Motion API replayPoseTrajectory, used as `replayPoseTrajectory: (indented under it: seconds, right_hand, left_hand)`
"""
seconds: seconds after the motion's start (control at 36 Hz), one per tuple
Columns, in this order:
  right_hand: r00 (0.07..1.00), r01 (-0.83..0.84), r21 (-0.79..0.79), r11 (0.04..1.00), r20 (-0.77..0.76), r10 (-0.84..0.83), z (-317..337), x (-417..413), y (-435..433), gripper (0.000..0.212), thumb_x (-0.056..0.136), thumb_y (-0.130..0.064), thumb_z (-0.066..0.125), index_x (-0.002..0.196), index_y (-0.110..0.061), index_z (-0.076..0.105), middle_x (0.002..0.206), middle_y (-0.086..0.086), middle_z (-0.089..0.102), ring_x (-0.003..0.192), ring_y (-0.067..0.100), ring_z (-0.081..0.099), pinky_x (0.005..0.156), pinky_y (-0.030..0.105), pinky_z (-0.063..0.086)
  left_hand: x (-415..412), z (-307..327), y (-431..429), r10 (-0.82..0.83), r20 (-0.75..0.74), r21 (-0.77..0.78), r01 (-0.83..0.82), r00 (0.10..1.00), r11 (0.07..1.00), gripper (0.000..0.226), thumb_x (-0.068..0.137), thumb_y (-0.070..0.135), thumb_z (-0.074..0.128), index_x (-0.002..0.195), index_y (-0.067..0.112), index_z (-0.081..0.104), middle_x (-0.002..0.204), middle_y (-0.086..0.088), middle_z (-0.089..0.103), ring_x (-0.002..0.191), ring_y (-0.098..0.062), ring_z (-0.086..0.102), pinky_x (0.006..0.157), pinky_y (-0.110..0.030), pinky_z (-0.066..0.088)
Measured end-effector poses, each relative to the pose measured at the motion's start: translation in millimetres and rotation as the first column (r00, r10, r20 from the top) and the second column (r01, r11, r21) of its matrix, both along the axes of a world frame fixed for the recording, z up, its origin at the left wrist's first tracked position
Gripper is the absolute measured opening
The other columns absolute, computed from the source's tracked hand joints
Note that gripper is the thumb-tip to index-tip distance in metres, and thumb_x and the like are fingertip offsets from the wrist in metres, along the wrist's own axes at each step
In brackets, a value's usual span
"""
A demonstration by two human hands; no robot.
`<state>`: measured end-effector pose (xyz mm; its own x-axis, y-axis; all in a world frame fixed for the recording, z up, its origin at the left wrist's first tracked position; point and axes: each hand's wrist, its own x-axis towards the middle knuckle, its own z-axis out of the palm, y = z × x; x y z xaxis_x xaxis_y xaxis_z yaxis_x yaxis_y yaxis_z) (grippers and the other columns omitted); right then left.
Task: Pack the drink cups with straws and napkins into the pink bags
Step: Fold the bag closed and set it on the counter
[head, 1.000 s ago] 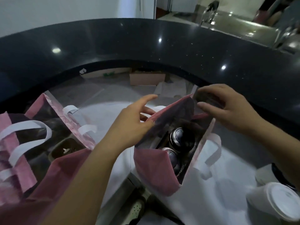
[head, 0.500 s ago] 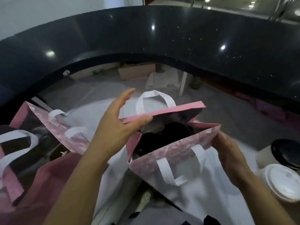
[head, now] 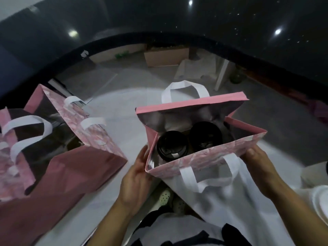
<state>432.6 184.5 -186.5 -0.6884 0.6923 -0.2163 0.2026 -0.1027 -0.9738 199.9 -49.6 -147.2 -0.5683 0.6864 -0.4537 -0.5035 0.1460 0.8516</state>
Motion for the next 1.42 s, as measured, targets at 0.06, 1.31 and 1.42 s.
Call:
replayPoseTrajectory:
  seconds: [0.06,1.31,1.42]
  right_hand:
    - [0.999,0.037,-0.033,0.999,-0.010,-0.037,1.6,-0.1,-4.3,0.054,0.086,-0.069,0.058,0.128,-0.036,0.062,0.130,-0.005,0.066,0.123,0.018,0.060,0.105,0.051,0.044]
    - [0.981,0.134,0.178,0.975,-0.163,-0.105,98.1,-41.5,42.6,0.014,0.086,-0.012,0.067,0.097,-0.016,0.076,0.101,-0.002,0.068,0.094,0.014,0.069,0.076,0.022,0.057]
    - [0.946,0.259,0.132,0.957,-0.236,-0.223,99.4,-45.1,39.7,0.020,0.076,-0.016,0.077,0.095,-0.012,0.077,0.090,0.001,0.077,0.084,0.018,0.074,0.071,0.024,0.059]
  left_hand:
    - [4.3,-7.7,-3.2,-0.152,-0.105,-0.051,0.147,0.983,0.988,0.063,0.066,0.001,0.062,0.127,-0.011,0.049,0.090,-0.013,0.075,0.079,-0.017,0.076,0.064,-0.025,0.060]
    - [-62.0,56.2,75.2,-0.314,-0.544,-0.014,0.365,0.778,0.931,0.018,0.098,0.033,0.059,0.105,0.042,0.073,0.134,-0.012,0.054,0.117,-0.013,0.062,0.088,-0.019,0.053]
    - [-58.5,54.8,80.6,-0.248,-0.503,-0.006,0.283,0.828,0.959,0.022,0.090,0.034,0.061,0.105,0.021,0.070,0.117,-0.015,0.065,0.102,-0.014,0.069,0.079,-0.017,0.054]
